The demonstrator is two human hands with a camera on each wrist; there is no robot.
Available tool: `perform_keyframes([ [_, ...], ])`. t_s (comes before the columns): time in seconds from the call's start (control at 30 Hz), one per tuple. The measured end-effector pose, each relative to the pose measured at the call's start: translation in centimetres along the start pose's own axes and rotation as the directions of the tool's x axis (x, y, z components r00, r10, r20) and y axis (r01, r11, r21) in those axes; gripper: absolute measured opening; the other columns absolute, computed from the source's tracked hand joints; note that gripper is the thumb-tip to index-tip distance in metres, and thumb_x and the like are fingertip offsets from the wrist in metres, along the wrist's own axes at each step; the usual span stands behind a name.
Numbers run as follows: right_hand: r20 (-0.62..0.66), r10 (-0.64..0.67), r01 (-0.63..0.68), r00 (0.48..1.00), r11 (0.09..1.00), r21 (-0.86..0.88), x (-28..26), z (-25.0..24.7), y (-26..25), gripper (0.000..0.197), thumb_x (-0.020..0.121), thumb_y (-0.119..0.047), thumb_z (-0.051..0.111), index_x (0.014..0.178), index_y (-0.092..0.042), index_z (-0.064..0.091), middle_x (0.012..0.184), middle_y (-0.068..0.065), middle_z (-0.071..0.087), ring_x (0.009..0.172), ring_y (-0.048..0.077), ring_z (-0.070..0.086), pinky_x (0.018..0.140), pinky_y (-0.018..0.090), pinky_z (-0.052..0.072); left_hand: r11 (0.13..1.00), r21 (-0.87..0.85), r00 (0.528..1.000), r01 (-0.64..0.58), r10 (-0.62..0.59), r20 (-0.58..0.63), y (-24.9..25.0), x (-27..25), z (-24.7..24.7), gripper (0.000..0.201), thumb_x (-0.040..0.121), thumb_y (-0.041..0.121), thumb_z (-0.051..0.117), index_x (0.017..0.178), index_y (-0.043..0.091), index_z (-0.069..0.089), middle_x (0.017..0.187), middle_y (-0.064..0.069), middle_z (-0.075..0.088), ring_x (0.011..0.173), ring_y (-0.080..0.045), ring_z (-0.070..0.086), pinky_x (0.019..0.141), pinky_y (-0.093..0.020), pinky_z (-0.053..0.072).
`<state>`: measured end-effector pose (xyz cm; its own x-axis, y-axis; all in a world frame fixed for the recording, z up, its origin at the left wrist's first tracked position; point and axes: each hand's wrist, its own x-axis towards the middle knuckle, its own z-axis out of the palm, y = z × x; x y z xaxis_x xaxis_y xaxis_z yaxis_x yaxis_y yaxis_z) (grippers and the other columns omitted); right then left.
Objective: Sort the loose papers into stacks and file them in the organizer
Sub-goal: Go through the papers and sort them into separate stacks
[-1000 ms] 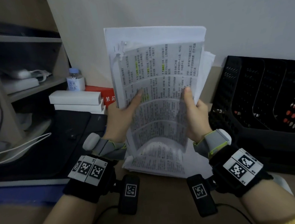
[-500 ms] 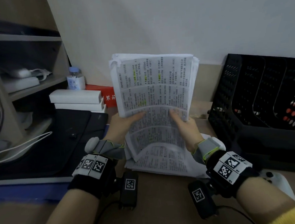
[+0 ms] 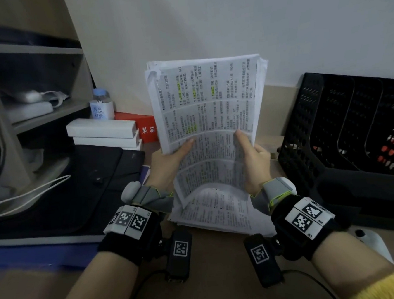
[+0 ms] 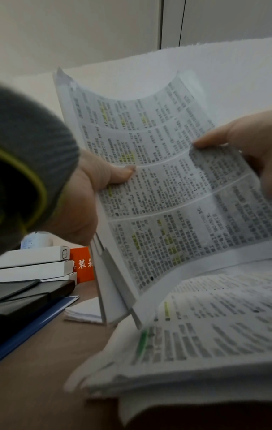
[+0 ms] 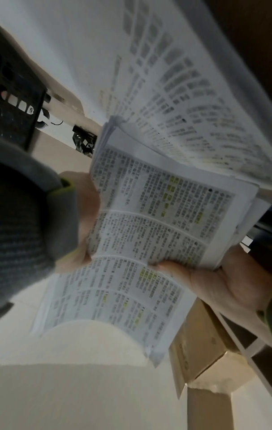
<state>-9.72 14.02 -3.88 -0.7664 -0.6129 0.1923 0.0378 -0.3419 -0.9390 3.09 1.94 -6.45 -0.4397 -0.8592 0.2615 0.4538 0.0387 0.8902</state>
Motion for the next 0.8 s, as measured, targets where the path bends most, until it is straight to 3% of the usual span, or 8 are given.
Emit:
perform_keyframes([
  [0.1,0.025,0.073,-0.073,0.997,0.997,0.009,0.2,-0.6,0.6,0.028,0.088,-0.042,0.064,0.085,-0.015,0.071,0.078,-0.001,0.076,0.075,0.016,0.073,0.068,0.034,0.06,0.996,0.045,0.995,0.079,-0.081,0.052,-0.5,0.2,-0.5,0.033,0.082,0.019,0.075,0.115,0.016,0.069,0.105,0.007,0.072,0.094,-0.003,0.069,0.083,-0.022,0.057],
  [0.17,0.039,0.143,-0.143,0.989,0.99,-0.003,0.5,-1.1,1.4,0.038,0.084,-0.047,0.065,0.104,-0.015,0.069,0.098,0.007,0.075,0.09,0.026,0.072,0.082,0.046,0.057,0.987,0.091,0.986,0.135,-0.143,0.088,-1.0,0.5,-0.8,0.036,0.08,0.017,0.076,0.115,0.014,0.069,0.107,0.004,0.073,0.097,-0.01,0.07,0.086,-0.028,0.056],
  [0.23,0.054,0.231,-0.227,0.971,0.97,-0.083,0.7,-1.6,2.1,0.047,0.082,-0.043,0.069,0.118,-0.014,0.062,0.104,0.009,0.073,0.09,0.027,0.072,0.077,0.045,0.059,0.982,0.117,0.983,0.151,-0.162,0.091,-1.3,0.7,-1.0,0.038,0.079,0.013,0.077,0.116,0.012,0.069,0.107,0.001,0.073,0.097,-0.013,0.07,0.083,-0.028,0.057],
  [0.33,0.078,0.295,-0.277,0.952,0.943,-0.186,0.7,-2.2,3.0,0.019,0.089,-0.022,0.065,0.106,-0.016,0.062,0.088,0.002,0.074,0.075,0.017,0.073,0.06,0.029,0.056,0.973,0.161,0.977,0.167,-0.185,0.107,-1.4,0.9,-1.3,0.039,0.078,0.009,0.077,0.116,0.009,0.068,0.103,0.002,0.073,0.092,-0.01,0.07,0.071,-0.019,0.057],
  [0.43,0.048,0.302,-0.282,0.952,0.927,-0.249,0.4,-2.3,3.5,0.022,0.087,-0.009,0.065,0.109,-0.013,0.064,0.094,0.004,0.072,0.083,0.022,0.07,0.07,0.035,0.057,0.952,0.231,0.96,0.199,-0.236,0.15,-1.7,1.1,-2.0,0.04,0.079,0.01,0.076,0.118,0.007,0.066,0.106,0.001,0.071,0.087,-0.003,0.067,0.067,-0.012,0.054],
  [0.53,0.043,0.318,-0.294,0.947,0.912,-0.285,0.4,-2.3,3.8,0.032,0.084,-0.001,0.066,0.114,-0.01,0.064,0.105,0.011,0.071,0.093,0.03,0.068,0.085,0.045,0.056,0.937,0.254,0.943,0.241,-0.288,0.168,-2.0,1.2,-2.5,0.044,0.08,0.015,0.076,0.121,0.008,0.065,0.115,-0.003,0.07,0.097,-0.01,0.067,0.075,-0.017,0.053],
  [0.67,0.032,0.286,-0.269,0.958,0.929,-0.253,0.1,-2.2,3.7,0.018,0.084,-0.001,0.068,0.099,-0.011,0.067,0.096,0.011,0.071,0.089,0.03,0.069,0.08,0.043,0.056,0.951,0.224,0.959,0.212,-0.247,0.139,-2.2,0.9,-2.2,0.042,0.079,0.023,0.077,0.118,0.013,0.067,0.11,0.003,0.07,0.098,-0.006,0.066,0.073,-0.012,0.052],
  [0.8,0.018,0.236,-0.226,0.972,0.948,-0.226,0.1,-2.0,3.3,0.012,0.084,-0.003,0.069,0.096,-0.007,0.069,0.093,0.012,0.073,0.084,0.03,0.071,0.077,0.044,0.058,0.967,0.176,0.979,0.183,-0.197,0.062,-1.9,0.8,-1.9,0.031,0.082,0.02,0.075,0.111,0.012,0.07,0.109,-0.003,0.072,0.095,-0.014,0.069,0.085,-0.03,0.057],
])
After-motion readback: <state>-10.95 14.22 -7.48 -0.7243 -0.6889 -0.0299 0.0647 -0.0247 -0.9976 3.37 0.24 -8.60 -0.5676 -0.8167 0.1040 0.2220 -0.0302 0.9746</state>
